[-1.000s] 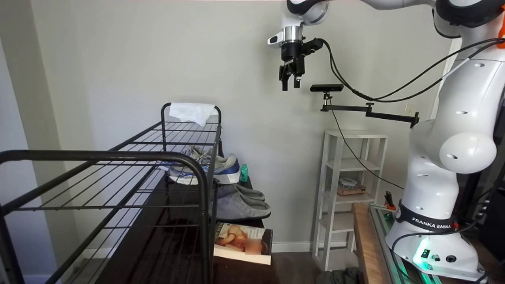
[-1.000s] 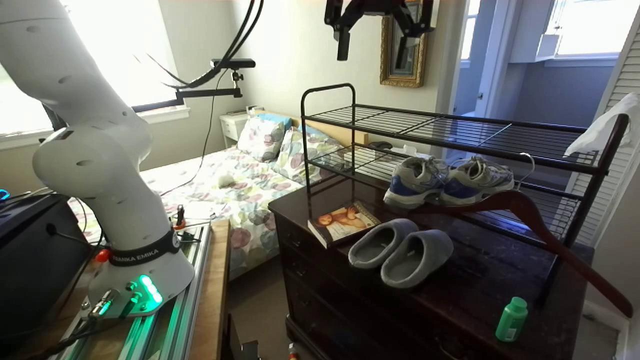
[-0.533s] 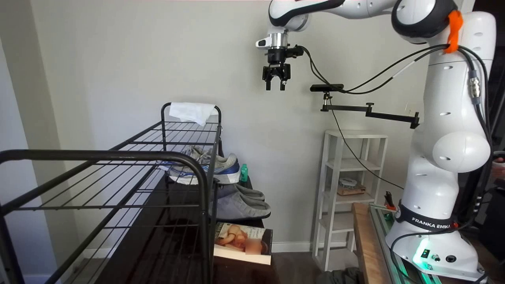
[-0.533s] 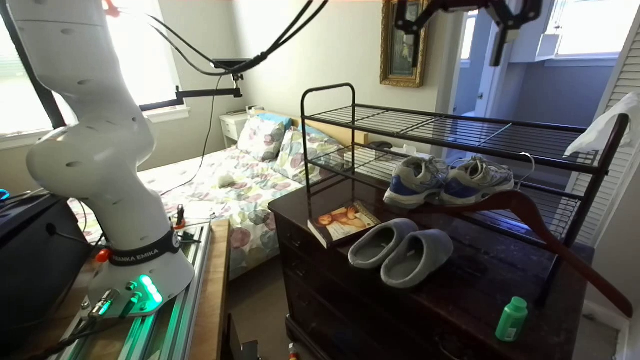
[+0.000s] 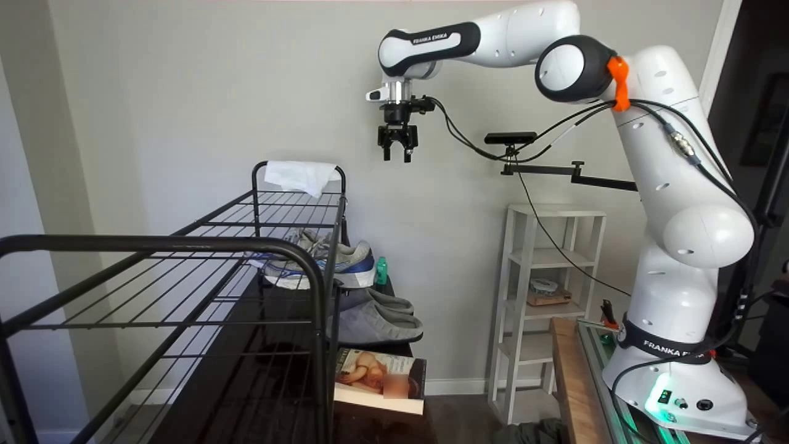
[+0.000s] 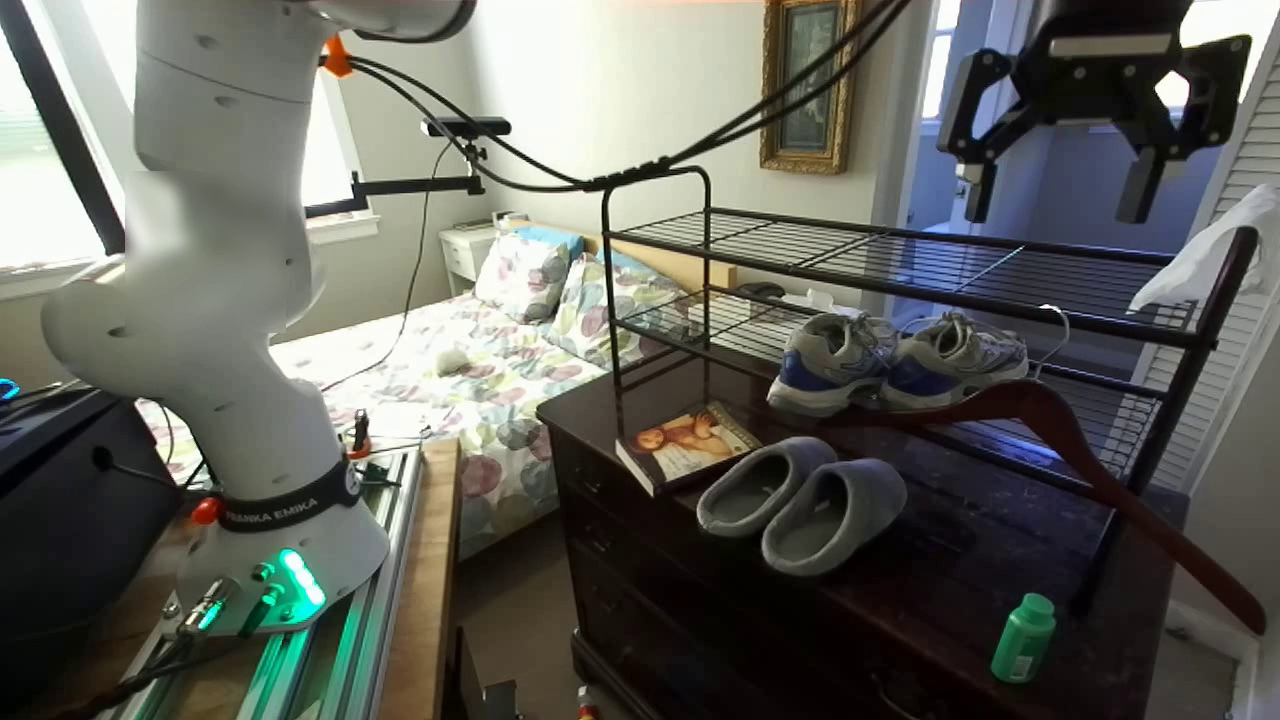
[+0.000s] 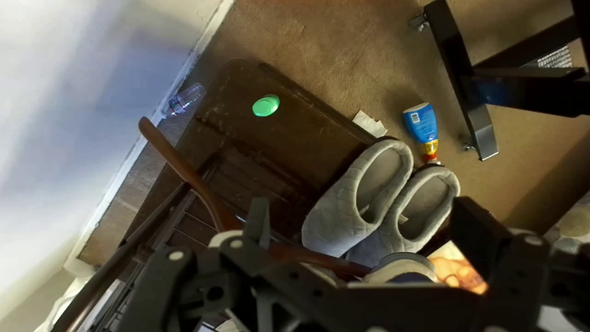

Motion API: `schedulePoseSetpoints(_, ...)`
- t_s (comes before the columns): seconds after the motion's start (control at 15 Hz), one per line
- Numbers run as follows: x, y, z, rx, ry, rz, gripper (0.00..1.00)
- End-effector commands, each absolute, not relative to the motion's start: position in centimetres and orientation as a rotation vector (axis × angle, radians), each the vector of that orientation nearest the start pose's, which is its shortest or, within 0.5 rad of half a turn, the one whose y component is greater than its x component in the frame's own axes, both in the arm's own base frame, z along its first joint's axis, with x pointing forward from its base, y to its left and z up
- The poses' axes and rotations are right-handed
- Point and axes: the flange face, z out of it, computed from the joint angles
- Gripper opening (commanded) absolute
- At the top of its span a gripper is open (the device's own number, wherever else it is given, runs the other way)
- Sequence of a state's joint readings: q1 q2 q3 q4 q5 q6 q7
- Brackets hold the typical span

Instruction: Move the hanger to the left

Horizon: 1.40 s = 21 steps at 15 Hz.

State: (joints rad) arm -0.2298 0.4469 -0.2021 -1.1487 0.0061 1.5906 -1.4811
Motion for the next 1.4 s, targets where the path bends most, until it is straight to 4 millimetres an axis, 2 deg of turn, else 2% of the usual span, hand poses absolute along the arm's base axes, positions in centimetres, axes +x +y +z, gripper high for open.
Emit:
schedulePoseSetpoints(0.0,64.4,-25.3,54.4,-2.749,-1.621,0.109,1.00)
schedulePoseSetpoints(0.13,65.6,-25.2,53.5,-2.758,-1.620,0.114,1.00)
schedulePoseSetpoints(0.27,65.7,-25.5,53.8,-2.769,-1.619,0.108,1.00)
schedulePoseSetpoints(0.33,65.5,-25.9,54.0,-2.815,-1.552,0.072,1.00)
schedulePoseSetpoints(0.53,67.9,-24.7,51.4,-2.818,-1.623,0.141,1.00)
schedulePoseSetpoints(0.93,72.4,-19.9,46.0,-2.752,-1.752,0.181,1.00)
schedulePoseSetpoints(1.07,73.5,-18.6,44.9,-2.757,-1.773,0.204,1.00)
schedulePoseSetpoints(1.33,75.4,-16.9,44.4,-2.867,-1.740,0.163,0.99)
